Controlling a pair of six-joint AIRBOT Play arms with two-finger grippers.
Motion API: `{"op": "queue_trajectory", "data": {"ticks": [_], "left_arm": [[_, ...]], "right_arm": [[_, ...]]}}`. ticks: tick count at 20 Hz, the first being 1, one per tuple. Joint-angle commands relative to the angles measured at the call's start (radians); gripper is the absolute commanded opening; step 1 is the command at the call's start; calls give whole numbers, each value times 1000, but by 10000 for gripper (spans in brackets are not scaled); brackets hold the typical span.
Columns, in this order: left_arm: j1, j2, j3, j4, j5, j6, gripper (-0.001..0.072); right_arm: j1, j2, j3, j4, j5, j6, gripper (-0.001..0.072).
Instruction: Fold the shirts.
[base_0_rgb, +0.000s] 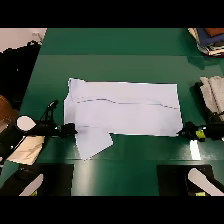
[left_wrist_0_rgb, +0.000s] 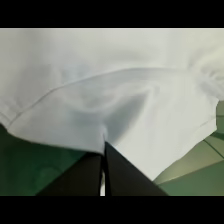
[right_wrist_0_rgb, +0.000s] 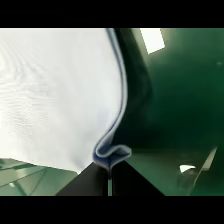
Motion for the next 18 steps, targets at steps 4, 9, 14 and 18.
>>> {"op": "queue_trajectory", "data": {"ticks": [4, 9, 14, 18], "left_arm": [[0, 174, 73, 95, -232, -48, 20], [0, 349, 94, -48, -492, -113, 23], [0, 192, 277, 155, -276, -47, 23], [0, -63, 422, 300, -61, -33, 24]], "right_arm": [[25, 184, 82, -199, 246, 0, 18], [47, 372, 99, -243, 347, 22, 17], [230, 209, 289, -248, 265, 100, 17], [322, -59, 518, -247, 193, 121, 17]]}}
